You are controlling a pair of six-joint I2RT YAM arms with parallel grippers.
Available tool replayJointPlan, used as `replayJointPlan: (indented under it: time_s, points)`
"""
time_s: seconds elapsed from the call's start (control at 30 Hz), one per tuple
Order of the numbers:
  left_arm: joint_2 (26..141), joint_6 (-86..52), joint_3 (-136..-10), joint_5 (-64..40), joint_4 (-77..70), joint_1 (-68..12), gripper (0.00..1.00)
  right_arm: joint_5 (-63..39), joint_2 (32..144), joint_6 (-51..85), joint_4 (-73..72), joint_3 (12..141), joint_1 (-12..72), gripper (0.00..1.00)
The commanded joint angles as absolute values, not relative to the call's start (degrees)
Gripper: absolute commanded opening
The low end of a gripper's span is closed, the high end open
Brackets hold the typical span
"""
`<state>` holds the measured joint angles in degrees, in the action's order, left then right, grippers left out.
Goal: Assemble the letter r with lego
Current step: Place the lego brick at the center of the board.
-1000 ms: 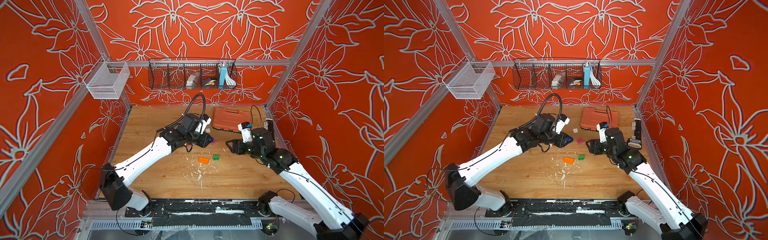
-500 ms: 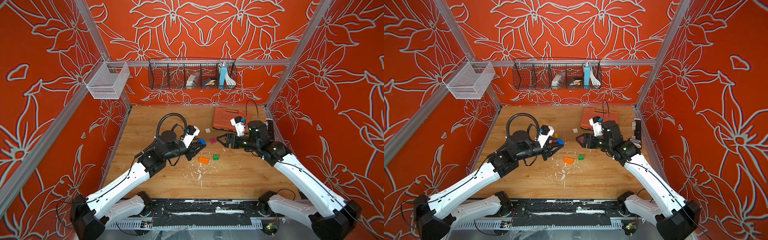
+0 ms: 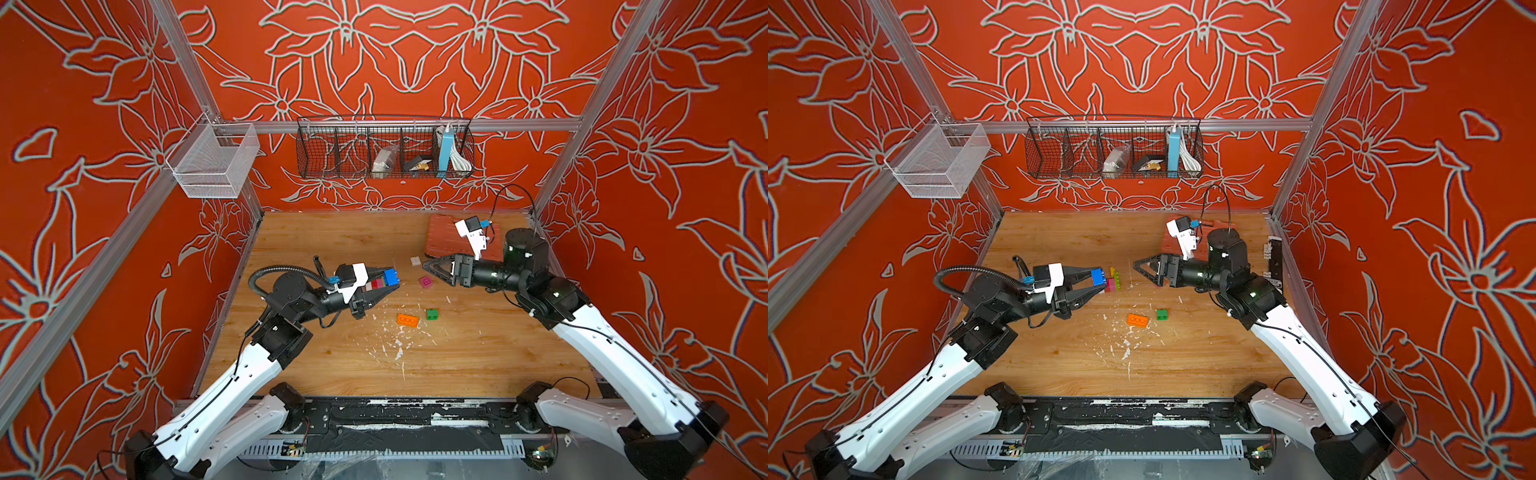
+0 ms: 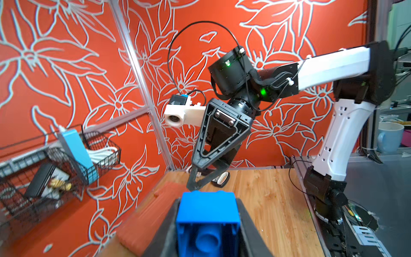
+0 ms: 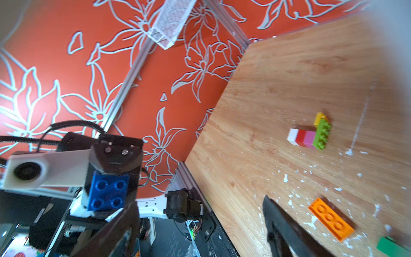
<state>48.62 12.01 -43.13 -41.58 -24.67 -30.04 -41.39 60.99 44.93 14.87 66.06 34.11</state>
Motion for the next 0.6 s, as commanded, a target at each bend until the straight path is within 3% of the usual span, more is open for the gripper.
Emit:
replayJointPlan:
  time_s: [0.0, 0.23, 0.57]
  points:
    - [50.66, 12.94, -42.62, -47.22, -35.24, -29.58, 0.0, -44.62, 61.0, 45.72, 11.06, 68.73, 37.78, 0.88]
    - [52.62, 13.04, -44.3, -51.02, -37.46, -29.53, 0.0, -47.37, 63.44, 45.83, 9.76, 71.41, 43.14, 0.86]
    - [52.54, 15.43, -44.64, -51.96, -35.36, -29.57, 0.0, -47.85, 63.85, 51.39, 6.56, 70.84, 44.9, 0.74]
